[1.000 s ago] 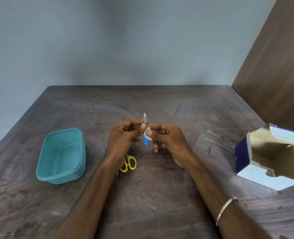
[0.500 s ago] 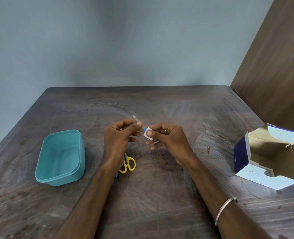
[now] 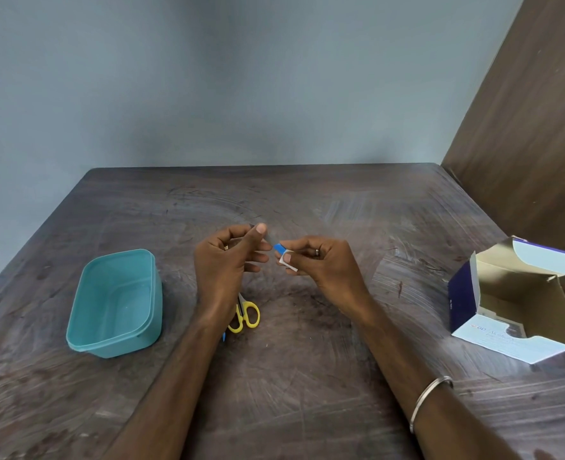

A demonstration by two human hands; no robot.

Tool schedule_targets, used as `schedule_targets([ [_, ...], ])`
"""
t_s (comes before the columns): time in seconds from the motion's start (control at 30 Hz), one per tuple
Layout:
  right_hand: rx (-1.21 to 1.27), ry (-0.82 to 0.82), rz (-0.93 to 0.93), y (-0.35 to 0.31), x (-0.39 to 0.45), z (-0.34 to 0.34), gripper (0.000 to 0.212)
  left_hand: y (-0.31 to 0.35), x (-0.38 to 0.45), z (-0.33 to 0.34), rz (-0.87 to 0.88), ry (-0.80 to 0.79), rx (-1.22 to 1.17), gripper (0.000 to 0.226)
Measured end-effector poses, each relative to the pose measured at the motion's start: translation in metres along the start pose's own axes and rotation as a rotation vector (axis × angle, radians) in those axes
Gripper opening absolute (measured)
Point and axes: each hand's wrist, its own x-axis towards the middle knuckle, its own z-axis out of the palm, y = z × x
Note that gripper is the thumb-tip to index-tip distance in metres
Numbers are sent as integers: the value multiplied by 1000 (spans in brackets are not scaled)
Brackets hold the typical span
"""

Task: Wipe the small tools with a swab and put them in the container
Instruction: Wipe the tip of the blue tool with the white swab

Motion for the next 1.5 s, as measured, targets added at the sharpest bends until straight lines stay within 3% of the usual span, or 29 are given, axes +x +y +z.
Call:
schedule_targets([
  [0.33, -209, 97, -131, 2, -1, 0, 12, -6, 1, 1, -47, -46, -99, 12],
  [0.63, -76, 129, -71, -3, -2, -1, 11, -2, -1, 2, -59, -122, -128, 14],
  [1.0, 104, 55, -58, -9, -1, -2, 22, 1, 3, -3, -278, -3, -359, 13],
  [1.17, 243, 134, -60, -8, -2, -4, 17, 3, 4, -4, -380, -94, -422, 17],
  [1.33, 505, 147, 66, -10, 0, -11, 11, 9, -1, -12, -305, -234, -181, 17],
  [1.5, 477, 63, 42, -11, -1, -11, 10, 12, -24, -23, -52, -238, 481, 4],
])
